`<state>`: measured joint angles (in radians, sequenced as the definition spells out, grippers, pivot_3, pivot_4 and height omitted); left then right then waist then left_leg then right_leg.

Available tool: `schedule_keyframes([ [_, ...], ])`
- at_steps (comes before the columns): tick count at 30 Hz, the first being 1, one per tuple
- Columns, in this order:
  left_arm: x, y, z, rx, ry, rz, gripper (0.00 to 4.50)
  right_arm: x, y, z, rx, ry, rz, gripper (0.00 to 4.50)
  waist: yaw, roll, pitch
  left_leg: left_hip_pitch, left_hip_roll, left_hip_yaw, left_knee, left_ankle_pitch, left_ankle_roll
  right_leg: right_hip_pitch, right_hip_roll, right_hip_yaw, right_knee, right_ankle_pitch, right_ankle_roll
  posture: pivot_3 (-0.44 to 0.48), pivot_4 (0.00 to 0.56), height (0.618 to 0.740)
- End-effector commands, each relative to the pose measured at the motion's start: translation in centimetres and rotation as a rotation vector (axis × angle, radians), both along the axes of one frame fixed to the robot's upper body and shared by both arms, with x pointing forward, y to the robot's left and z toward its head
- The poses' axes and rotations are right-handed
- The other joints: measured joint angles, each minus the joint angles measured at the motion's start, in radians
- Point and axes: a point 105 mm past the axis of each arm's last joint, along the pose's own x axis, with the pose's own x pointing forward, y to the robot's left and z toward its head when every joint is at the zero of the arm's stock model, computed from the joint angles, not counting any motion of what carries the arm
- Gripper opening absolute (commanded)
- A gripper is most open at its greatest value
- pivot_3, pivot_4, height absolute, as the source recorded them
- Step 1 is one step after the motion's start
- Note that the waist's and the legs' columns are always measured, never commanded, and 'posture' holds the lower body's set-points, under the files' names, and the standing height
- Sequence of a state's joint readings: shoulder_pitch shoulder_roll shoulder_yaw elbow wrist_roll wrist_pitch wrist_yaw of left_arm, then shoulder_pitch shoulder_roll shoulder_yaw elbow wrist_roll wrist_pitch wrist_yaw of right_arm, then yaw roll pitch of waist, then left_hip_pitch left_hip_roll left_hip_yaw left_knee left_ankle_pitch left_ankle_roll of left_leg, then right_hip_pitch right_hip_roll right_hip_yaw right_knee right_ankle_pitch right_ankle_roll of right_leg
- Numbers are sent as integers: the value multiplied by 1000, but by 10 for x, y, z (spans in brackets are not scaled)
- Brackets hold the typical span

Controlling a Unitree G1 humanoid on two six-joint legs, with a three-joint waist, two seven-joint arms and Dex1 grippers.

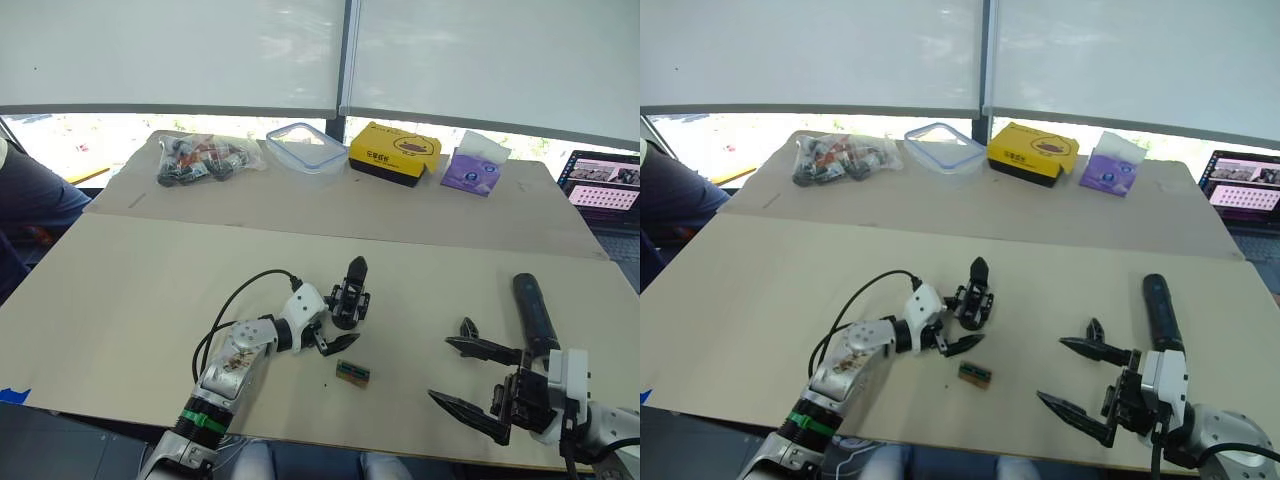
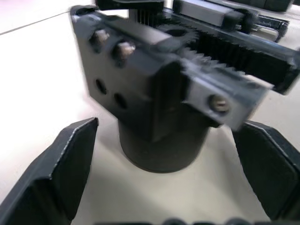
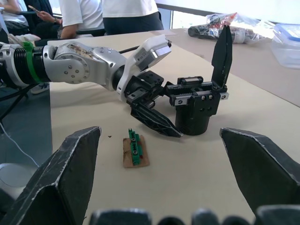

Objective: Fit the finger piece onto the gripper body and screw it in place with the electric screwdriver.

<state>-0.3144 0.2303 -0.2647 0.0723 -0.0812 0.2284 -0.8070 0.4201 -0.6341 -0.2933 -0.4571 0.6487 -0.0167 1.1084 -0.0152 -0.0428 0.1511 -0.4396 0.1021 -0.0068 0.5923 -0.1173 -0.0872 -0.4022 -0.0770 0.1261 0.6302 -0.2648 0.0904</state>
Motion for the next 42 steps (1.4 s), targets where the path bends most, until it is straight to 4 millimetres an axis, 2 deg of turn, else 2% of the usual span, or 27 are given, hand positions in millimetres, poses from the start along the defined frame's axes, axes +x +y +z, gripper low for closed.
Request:
schedule_keyframes([
  [1, -6, 5, 8, -21, 0, -14, 4444, -3, 0, 11, -3, -26, 0, 4500, -1, 0, 0, 0, 0, 0, 0, 0, 0, 0, 0, 0, 0, 0, 0, 0, 150, 740],
  [6, -4, 34, 19, -23, -19, -14, 4444, -12, -8, 9, -20, 18, -20, 4500, -1, 0, 0, 0, 0, 0, 0, -2, -4, -1, 0, 0, 0, 0, 0, 0, 150, 740],
  [11, -4, 90, 22, 47, -42, -73, 4444, -21, -32, 11, -53, 28, -156, 4500, 0, 0, 0, 0, 0, 0, 0, -3, -4, -1, 0, 0, 0, 0, 0, 0, 150, 740],
  [14, -12, 113, 31, 29, -58, -149, 4444, -31, -48, 7, -79, 65, -276, 4500, 0, 0, 0, 0, 0, 0, -1, -3, -4, -2, -1, -1, 0, 0, -1, 0, 150, 740],
  [20, -30, 139, 59, -23, -98, -260, 4444, -54, -67, -10, -168, 176, -548, 4500, 2, 1, 0, 0, 0, 0, -2, -3, -5, -3, -1, -2, -2, -1, -2, 0, 150, 740],
  [23, -35, 143, 63, -16, -58, -287, 4444, -54, -75, -30, -365, 287, -697, 4500, -5, 2, -1, 1, 1, 0, -1, -3, -5, -5, -2, -2, -2, 0, -3, 0, 150, 740],
  [28, -32, 140, 77, -60, -76, -293, 4444, -26, -62, -13, -250, 304, -745, 4500, -22, 1, -1, 2, 1, 0, -1, -3, -5, -5, -2, -2, -3, 1, -4, 0, 150, 740],
  [31, -33, 133, 87, -82, -109, -312, 4444, -10, -60, -14, -290, 421, -752, 4500, -25, 0, 0, 1, 1, 0, 0, -3, -5, -3, -2, -2, -3, 1, -5, 0, 150, 740],
  [35, -38, 122, 94, -111, -131, -342, 4444, 27, -52, 0, -246, 476, -737, 4500, -29, -1, 0, 0, 1, 0, -1, -3, -4, -1, -1, -1, -2, 1, -5, 0, 150, 740],
  [38, -37, 117, 97, -113, -152, -332, 4444, 46, -58, -8, -380, 606, -789, 4500, -30, -1, 1, 0, 1, 0, -1, 1, 3, -1, -1, -1, -1, 1, -5, 0, 150, 740],
  [42, -35, 113, 101, -124, -167, -330, 4444, 73, -52, -5, -345, 711, -796, 4500, -26, -2, 1, -2, 1, 0, -1, 3, 4, -3, 0, -1, -1, 1, -4, 0, 150, 740],
])
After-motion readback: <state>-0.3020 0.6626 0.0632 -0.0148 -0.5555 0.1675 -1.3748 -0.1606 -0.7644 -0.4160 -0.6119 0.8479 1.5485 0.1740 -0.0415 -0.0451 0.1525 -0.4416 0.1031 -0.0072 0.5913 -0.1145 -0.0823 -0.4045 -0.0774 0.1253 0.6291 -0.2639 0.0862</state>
